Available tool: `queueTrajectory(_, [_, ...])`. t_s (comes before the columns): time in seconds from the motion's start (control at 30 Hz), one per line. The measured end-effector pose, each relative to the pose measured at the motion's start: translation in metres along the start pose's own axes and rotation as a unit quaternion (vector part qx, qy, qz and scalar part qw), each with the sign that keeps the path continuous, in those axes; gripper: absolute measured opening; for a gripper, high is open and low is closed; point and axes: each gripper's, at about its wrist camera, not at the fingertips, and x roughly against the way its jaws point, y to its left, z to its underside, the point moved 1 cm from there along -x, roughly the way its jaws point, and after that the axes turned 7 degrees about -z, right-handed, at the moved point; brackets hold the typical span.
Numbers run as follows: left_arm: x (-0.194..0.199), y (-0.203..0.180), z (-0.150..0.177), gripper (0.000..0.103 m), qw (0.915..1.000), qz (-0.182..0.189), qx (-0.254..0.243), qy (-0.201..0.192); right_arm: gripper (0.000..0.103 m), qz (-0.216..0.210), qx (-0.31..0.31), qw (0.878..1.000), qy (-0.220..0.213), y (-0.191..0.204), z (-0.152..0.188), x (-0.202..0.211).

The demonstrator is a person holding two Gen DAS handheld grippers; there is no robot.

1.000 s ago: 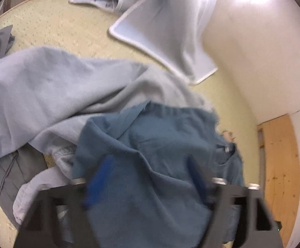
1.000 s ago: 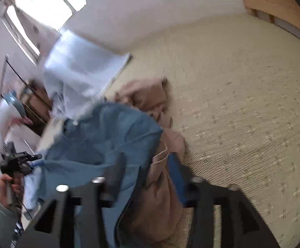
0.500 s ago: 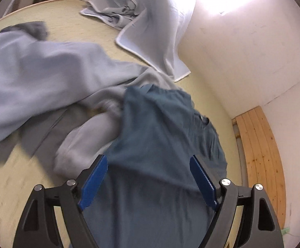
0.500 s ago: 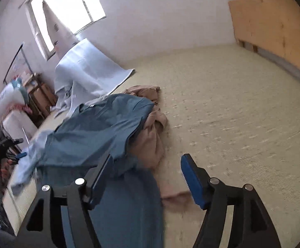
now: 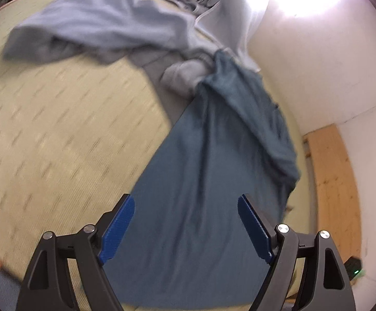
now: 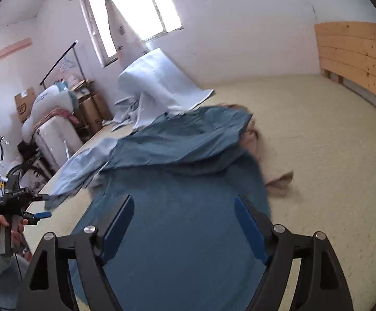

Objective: Fold clothes

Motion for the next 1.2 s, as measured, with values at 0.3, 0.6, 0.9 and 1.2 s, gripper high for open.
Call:
queueTrajectory(0.3, [0.001,0.058,0.063,0.085,0.9966,-0.024,0.077,0.016,0.083,-0.038,0.043,0.998,0.024,0.060,0.034,-0.010])
queueTrajectory(0.6, [0.009,0.080,0.077,0.085,0.9933,-0.034,0.109,0.018,0.083,-0.055,0.060,0.996,0.042,0.095,0.057,-0.012])
queueTrajectory(0.9, [-0.007,0.079,0.085,0.085,0.9930,-0.059,0.093,0.043,0.083,-0.060,0.066,0.995,0.041,0.107,0.062,-0.010])
queueTrajectory(1.2, [-0.010,0.078,0.091,0.088,0.9937,-0.015,0.100,0.048,0.083,-0.059,0.081,0.994,0.043,0.119,0.065,-0.014])
